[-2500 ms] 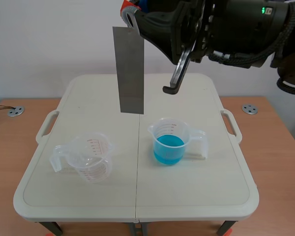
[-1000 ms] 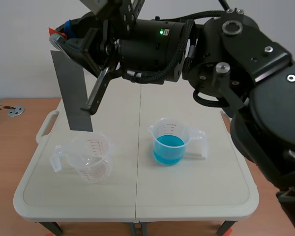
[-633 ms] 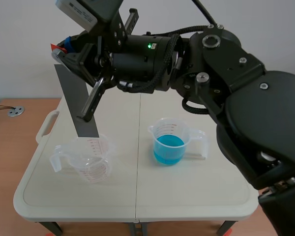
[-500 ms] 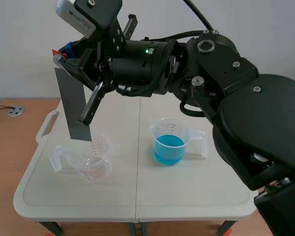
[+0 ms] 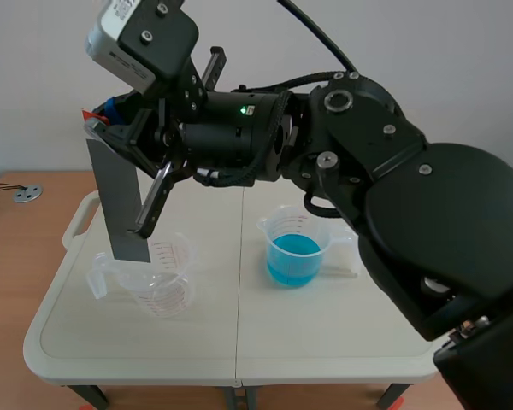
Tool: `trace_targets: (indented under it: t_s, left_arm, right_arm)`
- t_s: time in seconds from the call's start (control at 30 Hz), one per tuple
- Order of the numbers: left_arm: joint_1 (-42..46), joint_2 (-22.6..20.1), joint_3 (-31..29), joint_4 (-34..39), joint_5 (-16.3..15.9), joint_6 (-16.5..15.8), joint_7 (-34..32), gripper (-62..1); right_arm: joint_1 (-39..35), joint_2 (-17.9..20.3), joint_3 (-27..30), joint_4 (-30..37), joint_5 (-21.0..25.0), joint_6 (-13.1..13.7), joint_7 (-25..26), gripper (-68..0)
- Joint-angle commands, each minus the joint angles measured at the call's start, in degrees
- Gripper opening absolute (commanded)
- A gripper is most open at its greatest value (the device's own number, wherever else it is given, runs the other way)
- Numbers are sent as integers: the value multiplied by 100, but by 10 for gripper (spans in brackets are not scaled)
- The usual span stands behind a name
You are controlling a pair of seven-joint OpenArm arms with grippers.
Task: Hold the metal plate by the orange handle, dip it into the blue solution, take it out and point at it, then put the plate back in the beaker on the left.
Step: 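Put the plate into the left beaker, then return to the home posture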
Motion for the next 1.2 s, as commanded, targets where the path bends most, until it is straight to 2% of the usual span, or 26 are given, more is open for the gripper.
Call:
trace_targets:
  t_s: [0.0,1.17]
  left_arm:
    - [26,0,-42,92,-57,-9,-66,-580]
    - [26,0,-42,92,-57,-9,-66,-580]
  right_arm:
    - [144,-35,11,-15,35,-46,146,-662]
    - [140,-131,11,-1453,-289,-46,887,-662]
